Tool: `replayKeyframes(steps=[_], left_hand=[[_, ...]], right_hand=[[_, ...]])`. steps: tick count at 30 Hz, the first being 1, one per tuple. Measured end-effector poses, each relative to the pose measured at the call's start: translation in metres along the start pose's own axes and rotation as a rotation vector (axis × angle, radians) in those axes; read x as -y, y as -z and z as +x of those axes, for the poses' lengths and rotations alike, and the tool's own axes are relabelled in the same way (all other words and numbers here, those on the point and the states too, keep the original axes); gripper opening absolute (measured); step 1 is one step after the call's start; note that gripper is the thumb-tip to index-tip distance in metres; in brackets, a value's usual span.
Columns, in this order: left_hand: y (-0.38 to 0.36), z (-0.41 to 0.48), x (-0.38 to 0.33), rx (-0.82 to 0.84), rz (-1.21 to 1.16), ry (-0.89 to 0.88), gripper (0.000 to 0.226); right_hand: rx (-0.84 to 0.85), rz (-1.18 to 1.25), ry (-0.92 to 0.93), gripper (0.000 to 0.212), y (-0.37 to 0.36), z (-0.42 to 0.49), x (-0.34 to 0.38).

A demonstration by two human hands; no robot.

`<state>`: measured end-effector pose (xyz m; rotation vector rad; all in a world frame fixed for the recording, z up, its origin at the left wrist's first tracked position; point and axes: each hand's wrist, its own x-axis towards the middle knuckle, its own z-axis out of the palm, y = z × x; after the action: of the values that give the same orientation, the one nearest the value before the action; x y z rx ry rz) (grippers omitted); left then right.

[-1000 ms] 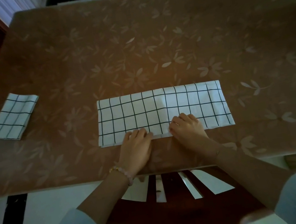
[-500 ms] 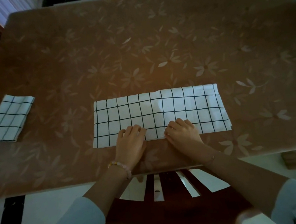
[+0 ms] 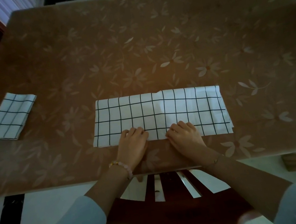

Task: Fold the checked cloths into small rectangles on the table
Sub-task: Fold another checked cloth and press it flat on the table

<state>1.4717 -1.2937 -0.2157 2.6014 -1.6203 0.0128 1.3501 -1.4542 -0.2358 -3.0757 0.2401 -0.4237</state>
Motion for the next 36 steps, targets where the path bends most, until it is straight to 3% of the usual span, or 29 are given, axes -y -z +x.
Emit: replayKeyframes(steps=[4,12,17,21,27,36], left_hand=[[-0.001,-0.001,0.001,-0.014,-0.015,0.008,0.002],[-0.001,0.001,0.001,-0.004,-0.009,0.02,0.014],[-0.001,0.001,0.001,0.009,0.004,0.011,0.014],[-0.002,0.001,0.002,0.0,-0.008,0.005,0.013],[0.0,0.006,-0.001,0.004,-0.009,-0.009,0.013],[0.003,0.008,-0.003,0.039,0.02,-0.031,0.015]], right_hand=[[0.002,0.002,0.008,0.022,0.0,-0.003,-0.003],[0.06,-0.013,-0.023,0.01,0.004,-0.006,-0.016],[0.119,-0.013,-0.093,0.025,0.013,-0.015,-0.031],[0.064,-0.025,-0.187,0.007,0.024,-0.036,-0.061],[0.046,-0.099,-0.33,0.021,0.043,-0.062,-0.106],[-0.023,-0.014,-0.473,0.018,0.05,-0.068,-0.126]])
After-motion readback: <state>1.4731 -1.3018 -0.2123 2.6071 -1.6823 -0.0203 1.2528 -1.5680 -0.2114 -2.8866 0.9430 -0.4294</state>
